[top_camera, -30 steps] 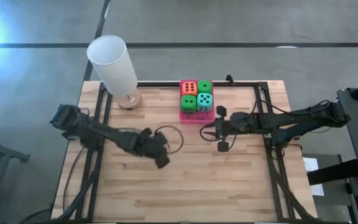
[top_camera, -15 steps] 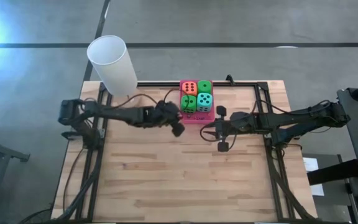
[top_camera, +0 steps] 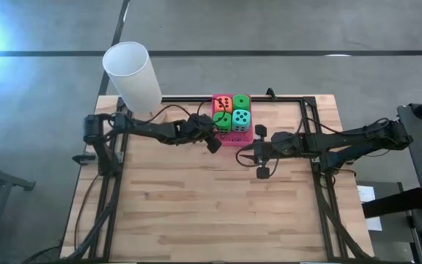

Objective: Pick & Place Dice
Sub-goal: Put the small orange dice into the red container, then put the small purple dice into the red container

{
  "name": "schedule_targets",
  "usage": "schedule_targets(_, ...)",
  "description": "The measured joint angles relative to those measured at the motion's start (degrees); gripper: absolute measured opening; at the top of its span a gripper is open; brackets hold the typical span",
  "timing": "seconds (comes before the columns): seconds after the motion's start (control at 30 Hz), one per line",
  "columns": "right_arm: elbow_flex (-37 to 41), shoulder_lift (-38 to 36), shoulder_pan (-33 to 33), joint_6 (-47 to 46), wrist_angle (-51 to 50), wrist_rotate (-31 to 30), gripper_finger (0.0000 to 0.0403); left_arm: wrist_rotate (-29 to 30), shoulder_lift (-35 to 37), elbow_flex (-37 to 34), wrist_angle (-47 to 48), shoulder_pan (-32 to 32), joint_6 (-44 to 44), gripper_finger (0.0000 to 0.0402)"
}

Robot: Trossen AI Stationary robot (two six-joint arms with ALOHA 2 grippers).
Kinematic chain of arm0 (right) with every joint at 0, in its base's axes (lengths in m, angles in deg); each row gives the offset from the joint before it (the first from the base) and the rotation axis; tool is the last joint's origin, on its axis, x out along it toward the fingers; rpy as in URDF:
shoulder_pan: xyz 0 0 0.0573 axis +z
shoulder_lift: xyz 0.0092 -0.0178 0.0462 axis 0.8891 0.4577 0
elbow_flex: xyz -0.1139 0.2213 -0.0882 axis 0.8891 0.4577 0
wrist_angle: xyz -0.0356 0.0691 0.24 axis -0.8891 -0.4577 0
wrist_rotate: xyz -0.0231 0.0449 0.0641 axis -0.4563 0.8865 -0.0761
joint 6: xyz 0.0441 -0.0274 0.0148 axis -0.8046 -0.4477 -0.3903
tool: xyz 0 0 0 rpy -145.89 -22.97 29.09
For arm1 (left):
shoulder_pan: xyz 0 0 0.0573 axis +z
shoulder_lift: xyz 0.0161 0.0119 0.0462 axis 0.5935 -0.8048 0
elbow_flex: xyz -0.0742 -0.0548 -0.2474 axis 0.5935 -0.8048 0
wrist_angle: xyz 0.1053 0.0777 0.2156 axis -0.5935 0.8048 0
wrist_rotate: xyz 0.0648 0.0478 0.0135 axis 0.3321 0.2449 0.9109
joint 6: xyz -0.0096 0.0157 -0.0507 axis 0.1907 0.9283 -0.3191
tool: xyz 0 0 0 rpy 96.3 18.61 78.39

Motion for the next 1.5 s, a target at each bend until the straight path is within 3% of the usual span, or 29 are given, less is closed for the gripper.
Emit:
schedule_targets(0.23,0.0,0.02,0.0,-0.07,-0.01,0.0,0.0084,0.08,-0.02,0.0,-0.61,0.85,-1.21,0.0114)
schedule_targets(0.53,0.0,0.02,0.0,-0.04,-0.02,0.04,0.0069,0.42,-0.04,0.0,-2.59,2.48,2.4,0.0139)
schedule_targets(1.2,-0.14,0.09,0.0,-0.13,-0.13,0.09,0.0086,1.27,-4.08,0.07,-6.73,3.17,6.88,0.0143)
schedule_targets(1.5,-0.15,0.09,0.0,-0.17,-0.2,0.08,0.0073,0.85,2.55,-0.02,-0.61,2.9,6.87,0.0139)
